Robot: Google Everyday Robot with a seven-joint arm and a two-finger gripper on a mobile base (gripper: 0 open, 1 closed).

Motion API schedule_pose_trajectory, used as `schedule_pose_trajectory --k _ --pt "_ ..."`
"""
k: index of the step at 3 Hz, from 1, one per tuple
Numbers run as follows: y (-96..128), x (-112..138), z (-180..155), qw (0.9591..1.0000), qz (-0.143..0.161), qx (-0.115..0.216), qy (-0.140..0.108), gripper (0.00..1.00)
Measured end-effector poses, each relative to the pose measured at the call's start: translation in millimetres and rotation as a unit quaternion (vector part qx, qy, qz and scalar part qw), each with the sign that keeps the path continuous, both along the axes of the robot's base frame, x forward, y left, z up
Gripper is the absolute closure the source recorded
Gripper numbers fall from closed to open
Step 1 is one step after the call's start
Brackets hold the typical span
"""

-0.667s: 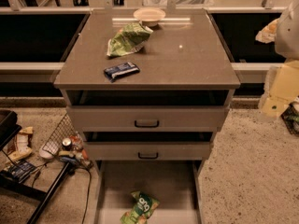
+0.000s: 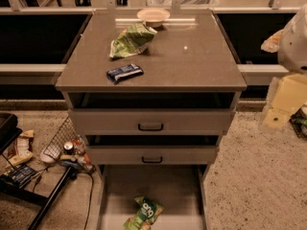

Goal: Pick green rice chip bag from bottom drawer and place on counter

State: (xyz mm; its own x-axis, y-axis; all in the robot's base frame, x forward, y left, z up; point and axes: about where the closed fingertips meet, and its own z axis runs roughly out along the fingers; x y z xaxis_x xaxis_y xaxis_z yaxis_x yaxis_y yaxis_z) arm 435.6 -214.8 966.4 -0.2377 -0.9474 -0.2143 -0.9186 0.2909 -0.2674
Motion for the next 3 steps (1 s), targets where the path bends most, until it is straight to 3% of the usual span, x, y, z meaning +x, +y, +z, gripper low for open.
schedule_pose_trajectory --k 1,2,3 --pt "6 -9 -41 0.9997 -0.018 0.013 -0.002 0.0" --pt "7 -19 -113 0.9983 -0.039 0.041 0.012 0.0" --pt "9 -33 -191 0.9942 -0.071 0.075 0.031 0.0"
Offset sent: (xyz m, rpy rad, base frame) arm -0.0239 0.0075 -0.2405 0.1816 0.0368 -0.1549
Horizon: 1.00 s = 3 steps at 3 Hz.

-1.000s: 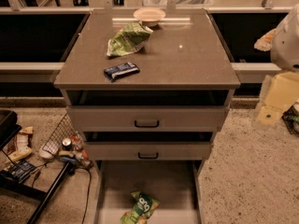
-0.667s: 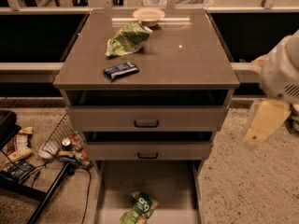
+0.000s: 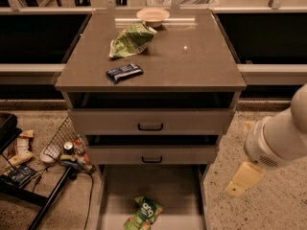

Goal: Pick green rice chip bag from bottom drawer and place on counter

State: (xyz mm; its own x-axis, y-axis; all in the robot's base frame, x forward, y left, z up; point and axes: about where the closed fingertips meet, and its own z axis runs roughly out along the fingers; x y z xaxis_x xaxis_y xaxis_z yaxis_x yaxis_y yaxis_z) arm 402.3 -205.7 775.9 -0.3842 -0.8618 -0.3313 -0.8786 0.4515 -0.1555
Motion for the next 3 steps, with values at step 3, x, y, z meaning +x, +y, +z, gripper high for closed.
schedule_pose_trajectory --k 3 --pt "14 -18 -124 0.993 -0.091 0.073 0.021 0.0"
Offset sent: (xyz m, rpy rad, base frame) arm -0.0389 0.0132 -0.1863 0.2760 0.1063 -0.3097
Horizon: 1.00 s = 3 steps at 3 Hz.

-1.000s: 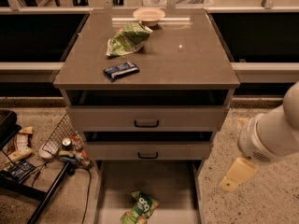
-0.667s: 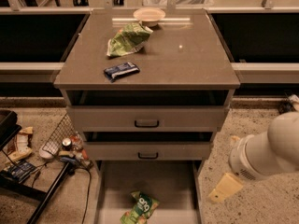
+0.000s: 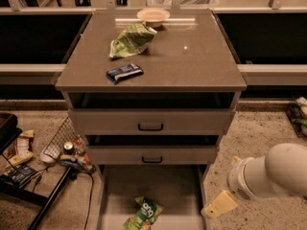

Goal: Pick green rice chip bag from bottom drawer and place on counter

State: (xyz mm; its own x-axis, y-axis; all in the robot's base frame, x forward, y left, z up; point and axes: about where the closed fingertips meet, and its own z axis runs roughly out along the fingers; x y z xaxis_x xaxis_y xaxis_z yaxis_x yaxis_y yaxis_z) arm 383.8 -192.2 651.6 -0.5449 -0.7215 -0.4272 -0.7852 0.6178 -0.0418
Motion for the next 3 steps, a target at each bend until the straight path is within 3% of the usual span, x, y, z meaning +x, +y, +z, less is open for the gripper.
schedule_pose_trajectory --k 1,2,3 --pt "29 7 -59 0.9995 0.011 0.003 0.028 0.0" --pt "70 25 -146 0.9976 0.011 0.02 0.065 0.0" --pt "107 45 -219 0.9948 -0.013 0.047 0.089 0.0"
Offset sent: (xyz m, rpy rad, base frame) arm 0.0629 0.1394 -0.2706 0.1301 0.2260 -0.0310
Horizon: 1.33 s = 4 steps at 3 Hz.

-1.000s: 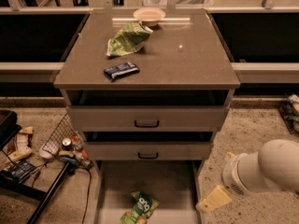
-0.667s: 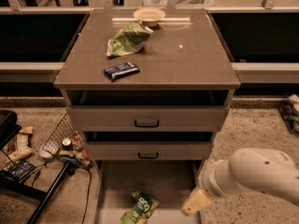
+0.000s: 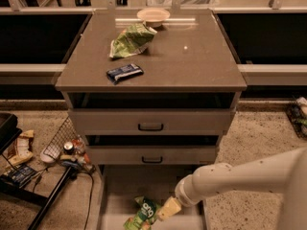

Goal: Pick green rice chip bag from bottom drawer and place on counter

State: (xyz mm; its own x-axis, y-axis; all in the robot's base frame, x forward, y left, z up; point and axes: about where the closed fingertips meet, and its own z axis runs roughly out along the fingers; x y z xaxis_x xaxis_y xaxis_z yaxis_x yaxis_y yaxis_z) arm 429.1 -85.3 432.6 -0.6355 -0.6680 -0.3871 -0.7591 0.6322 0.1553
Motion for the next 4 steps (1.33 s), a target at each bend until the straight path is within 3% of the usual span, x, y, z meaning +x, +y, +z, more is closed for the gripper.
schedule_pose_trajectory --k 1,2,3,4 --pt "36 1 -83 0.9984 -0.029 0.034 0.035 0.0" --pt "36 3 -81 0.9985 -0.028 0.034 0.033 0.0" --pt "56 10 -108 0.9983 -0.022 0.027 0.047 0.0" --pt "99 27 -164 0.9973 -0.011 0.031 0.066 0.0"
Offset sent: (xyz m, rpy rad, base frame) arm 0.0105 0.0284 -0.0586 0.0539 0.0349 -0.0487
